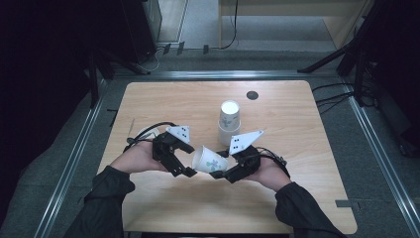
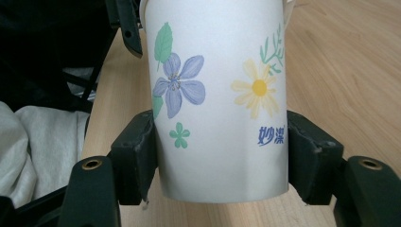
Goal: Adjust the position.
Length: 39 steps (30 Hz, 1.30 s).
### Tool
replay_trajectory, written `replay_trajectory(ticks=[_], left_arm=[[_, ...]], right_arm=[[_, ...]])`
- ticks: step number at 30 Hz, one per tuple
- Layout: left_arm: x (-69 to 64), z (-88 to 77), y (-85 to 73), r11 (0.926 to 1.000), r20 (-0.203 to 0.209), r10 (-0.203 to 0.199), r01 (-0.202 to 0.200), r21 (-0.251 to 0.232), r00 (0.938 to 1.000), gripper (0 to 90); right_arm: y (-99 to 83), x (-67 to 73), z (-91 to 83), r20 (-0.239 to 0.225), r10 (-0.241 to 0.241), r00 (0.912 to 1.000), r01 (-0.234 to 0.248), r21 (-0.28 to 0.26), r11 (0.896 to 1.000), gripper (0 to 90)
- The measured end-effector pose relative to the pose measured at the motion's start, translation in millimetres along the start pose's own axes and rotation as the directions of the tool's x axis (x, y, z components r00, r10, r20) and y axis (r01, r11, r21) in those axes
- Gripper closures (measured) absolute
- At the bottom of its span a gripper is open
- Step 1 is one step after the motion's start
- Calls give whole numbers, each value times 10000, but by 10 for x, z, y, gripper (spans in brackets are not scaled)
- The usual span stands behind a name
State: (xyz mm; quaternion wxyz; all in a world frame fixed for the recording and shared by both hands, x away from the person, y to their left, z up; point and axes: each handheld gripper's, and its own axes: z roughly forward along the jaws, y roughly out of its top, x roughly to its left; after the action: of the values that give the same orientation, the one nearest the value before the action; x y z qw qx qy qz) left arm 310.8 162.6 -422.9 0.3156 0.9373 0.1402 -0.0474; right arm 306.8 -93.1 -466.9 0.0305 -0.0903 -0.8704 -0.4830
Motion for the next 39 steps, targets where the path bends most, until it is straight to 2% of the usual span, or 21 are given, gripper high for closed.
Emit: replay_trajectory(ticks=[5, 8, 10, 13, 17, 18, 22, 25, 28, 32, 35, 39], left_arm=[[2, -30, -72, 9987, 80, -141, 145, -497, 9999, 166], [3, -32, -108, 9958, -19, -224, 221, -884, 9997, 166], [4, -28, -127, 9917, -97, -412, 397, -1219, 9991, 166], [14, -19, -155, 9842, 16, -720, 713, -1622, 9974, 166], [17, 13, -190, 9799, -13, -1034, 1017, -1714, 9946, 205], [19, 18, -198, 9771, 82, -1089, 1085, -1828, 9940, 204], [24, 30, -209, 9573, 357, -1449, 1492, -2476, 9888, 199], [14, 30, -201, 9491, 402, -1446, 1500, -2771, 9887, 191], [-10, 54, -184, 9484, 420, -1257, 1325, -2881, 9912, 167], [3, 114, -154, 9407, 768, -1344, 1516, -3036, 9879, 156], [-10, 137, -134, 9365, 700, -1301, 1458, -3189, 9890, 156], [-7, 134, -126, 9253, 682, -1343, 1497, -3484, 9886, 159]], right_arm=[[7, -22, -85, 137, 76, 9999, -73, -239, 9997, 343], [13, -40, -125, 166, 152, 9997, -144, -422, 9990, 343], [17, -48, -142, 188, 216, 9996, -207, -477, 9986, 343], [33, -72, -162, 83, 310, 9995, -304, -607, 9977, 342], [56, -99, -161, -137, 426, 9990, -434, -644, 9970, 343], [59, -102, -160, -139, 426, 9990, -434, -633, 9971, 343], [73, -114, -155, -253, 445, 9987, -461, -678, 9966, 343], [83, -126, -146, -312, 489, 9983, -511, -753, 9958, 343], [81, -130, -129, -392, 496, 9980, -521, -651, 9965, 343], [82, -119, -104, -472, 524, 9975, -553, -609, 9966, 343], [78, -116, -83, -496, 507, 9975, -534, -544, 9971, 342], [59, -121, -68, -609, 615, 9962, -646, -498, 9967, 342]])
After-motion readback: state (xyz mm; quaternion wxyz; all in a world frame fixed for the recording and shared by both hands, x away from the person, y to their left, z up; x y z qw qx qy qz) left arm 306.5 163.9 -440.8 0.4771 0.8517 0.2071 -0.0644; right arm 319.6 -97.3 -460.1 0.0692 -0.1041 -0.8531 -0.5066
